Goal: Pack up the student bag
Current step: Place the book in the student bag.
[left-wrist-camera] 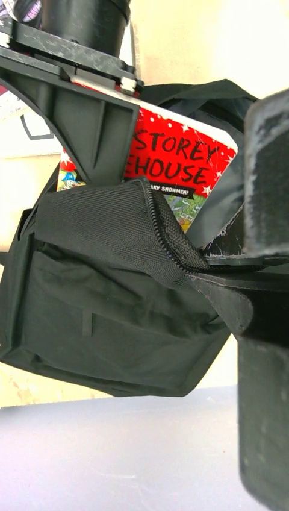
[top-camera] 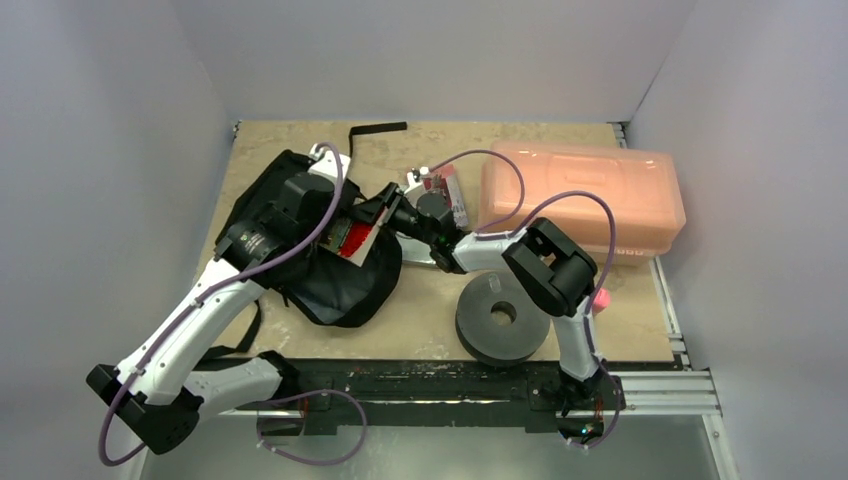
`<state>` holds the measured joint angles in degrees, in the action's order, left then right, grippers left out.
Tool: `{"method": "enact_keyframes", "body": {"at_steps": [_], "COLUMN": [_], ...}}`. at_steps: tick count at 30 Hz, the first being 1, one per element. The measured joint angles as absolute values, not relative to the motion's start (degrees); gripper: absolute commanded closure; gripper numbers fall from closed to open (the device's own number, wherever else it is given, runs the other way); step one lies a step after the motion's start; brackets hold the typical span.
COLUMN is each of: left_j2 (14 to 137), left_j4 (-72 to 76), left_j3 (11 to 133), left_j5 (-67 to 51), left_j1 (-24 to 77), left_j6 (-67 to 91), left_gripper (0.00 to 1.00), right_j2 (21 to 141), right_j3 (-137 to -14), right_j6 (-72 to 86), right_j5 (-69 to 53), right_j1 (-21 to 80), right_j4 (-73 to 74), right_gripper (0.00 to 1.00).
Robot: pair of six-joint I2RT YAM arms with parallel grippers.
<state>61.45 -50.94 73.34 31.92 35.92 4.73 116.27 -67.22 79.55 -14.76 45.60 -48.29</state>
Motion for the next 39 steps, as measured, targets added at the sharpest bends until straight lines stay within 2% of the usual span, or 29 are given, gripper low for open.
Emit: {"method": "enact_keyframes", "body": {"at_steps": [7, 10, 14, 20, 27, 39], "left_j2": [61.7, 61.4, 60.5, 60.5, 60.5, 60.5], "left_j4": [-47.4, -46.9, -46.1, -45.9, -45.9, -45.9], "left_j3": [70.5, 69.5, 67.1, 67.1, 67.1, 67.1], "left_j5": [24.4, 22.9, 20.6, 18.2, 16.9, 16.0], "left_j1": [27.0, 25.7, 25.7, 25.7, 25.7, 25.6], "left_j6": [6.0, 6.5, 6.5, 6.9, 7.0, 7.1], "left_gripper": [1.00, 1.00, 1.00, 1.00, 1.00, 1.00], "right_j2": [124.8, 126.8, 126.6, 123.0, 114.7, 114.1], "right_j3": [-66.4, -67.2, -69.4, -70.7, -70.6, -69.6], "right_j6": [68.6, 62.4, 54.4, 43.2, 38.5, 43.4], "right_j5": [-12.7, -12.1, -10.4, -9.6, -10.6, -14.2], "right_j1": [48.6, 50.0, 51.0, 51.2, 51.0, 51.0], "right_j4": [-59.7, -57.2, -50.0, -37.1, -20.6, -15.0], "right_gripper": [0.99, 0.76, 0.52, 0.28, 0.21, 0.17]}}
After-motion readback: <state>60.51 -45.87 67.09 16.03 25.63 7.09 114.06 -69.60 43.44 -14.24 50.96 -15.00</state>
